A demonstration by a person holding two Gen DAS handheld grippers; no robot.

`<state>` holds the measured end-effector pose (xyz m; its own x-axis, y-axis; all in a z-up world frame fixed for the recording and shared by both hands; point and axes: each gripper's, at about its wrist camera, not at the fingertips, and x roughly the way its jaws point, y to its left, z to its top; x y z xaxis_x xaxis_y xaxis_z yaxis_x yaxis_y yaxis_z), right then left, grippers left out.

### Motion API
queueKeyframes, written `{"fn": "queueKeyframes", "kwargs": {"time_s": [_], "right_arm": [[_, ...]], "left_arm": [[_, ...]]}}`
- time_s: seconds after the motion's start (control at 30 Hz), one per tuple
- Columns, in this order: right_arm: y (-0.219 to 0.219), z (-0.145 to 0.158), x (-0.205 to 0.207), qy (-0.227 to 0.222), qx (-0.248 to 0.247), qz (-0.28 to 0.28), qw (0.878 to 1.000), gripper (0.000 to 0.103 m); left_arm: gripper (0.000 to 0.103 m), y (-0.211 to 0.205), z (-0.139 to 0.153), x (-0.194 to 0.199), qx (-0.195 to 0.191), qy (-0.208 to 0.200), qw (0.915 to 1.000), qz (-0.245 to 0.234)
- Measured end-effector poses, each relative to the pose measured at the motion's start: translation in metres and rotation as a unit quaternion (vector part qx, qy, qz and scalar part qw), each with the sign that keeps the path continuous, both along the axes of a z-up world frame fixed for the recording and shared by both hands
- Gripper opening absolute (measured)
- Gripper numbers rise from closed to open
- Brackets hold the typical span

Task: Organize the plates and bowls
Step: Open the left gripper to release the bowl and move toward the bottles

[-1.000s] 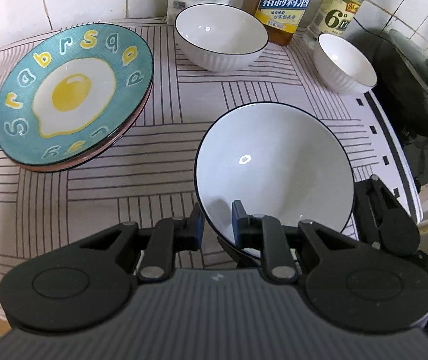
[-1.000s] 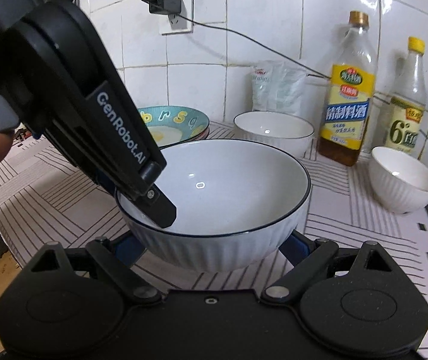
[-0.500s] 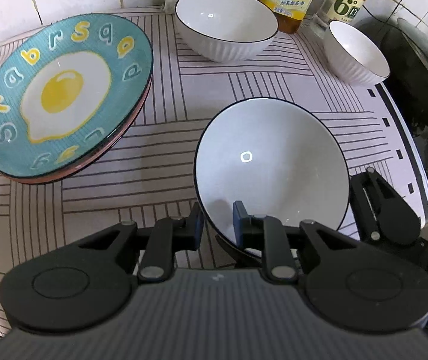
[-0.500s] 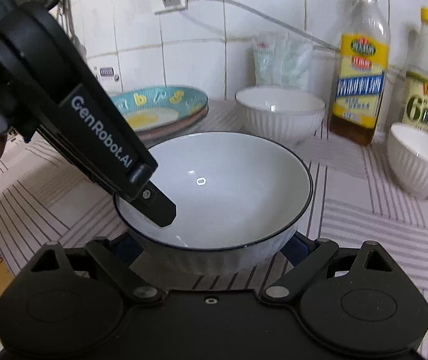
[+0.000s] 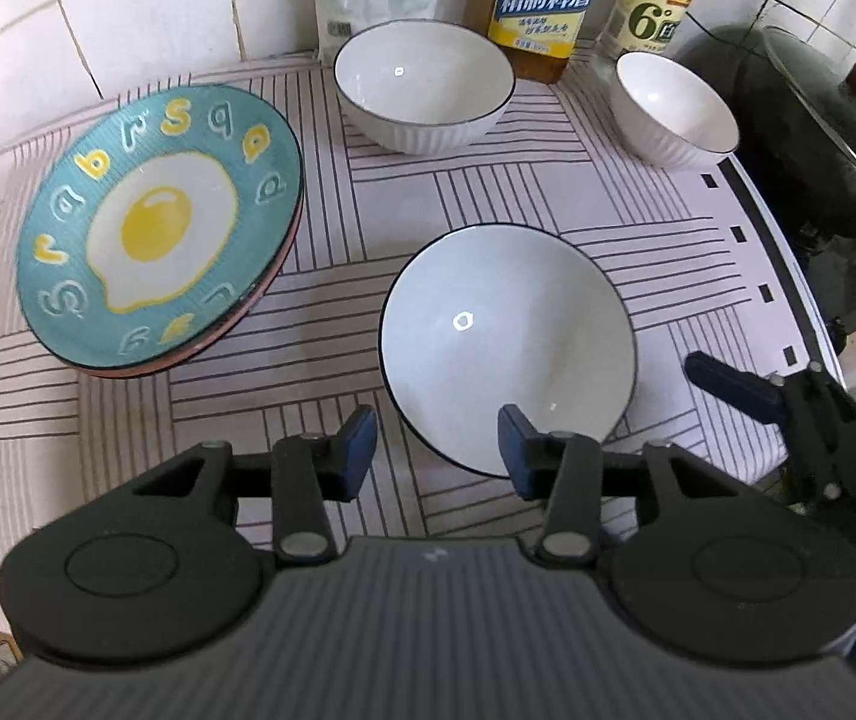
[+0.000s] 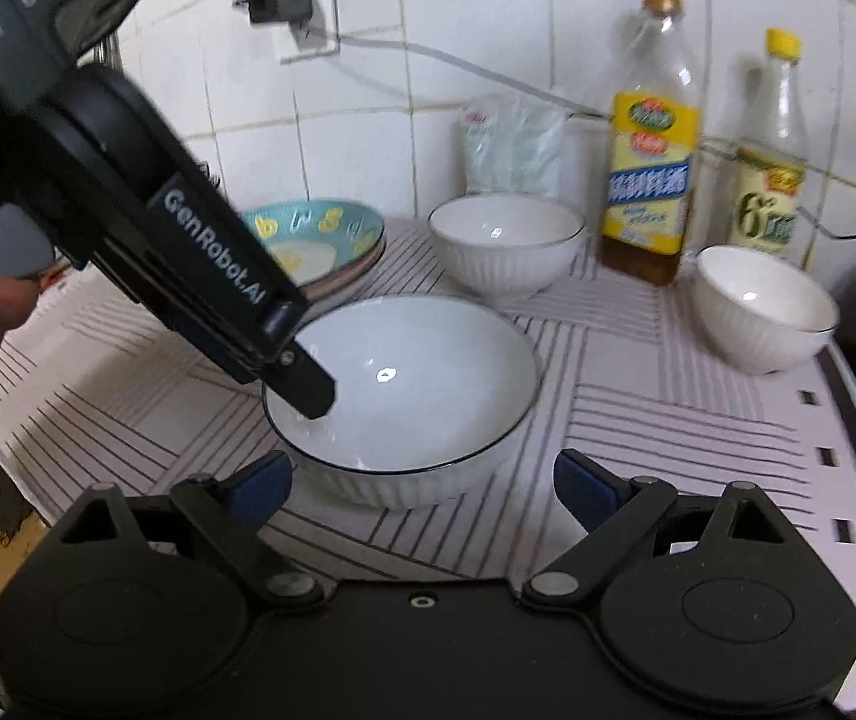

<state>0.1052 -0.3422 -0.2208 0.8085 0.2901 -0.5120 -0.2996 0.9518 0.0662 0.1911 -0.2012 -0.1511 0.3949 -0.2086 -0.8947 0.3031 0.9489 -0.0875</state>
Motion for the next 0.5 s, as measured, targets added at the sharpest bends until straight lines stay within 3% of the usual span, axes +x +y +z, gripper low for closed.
{"fn": "queueKeyframes", "kwargs": {"time_s": [0.5], "right_arm": [[-0.064,0.044,-0.021,0.004,0.072,-0.107,0.992,0.092]], "left_arm": [[0.049,-0.022,0.054,-0.016,0.019,-0.032,0.9989,-0.029]]}}
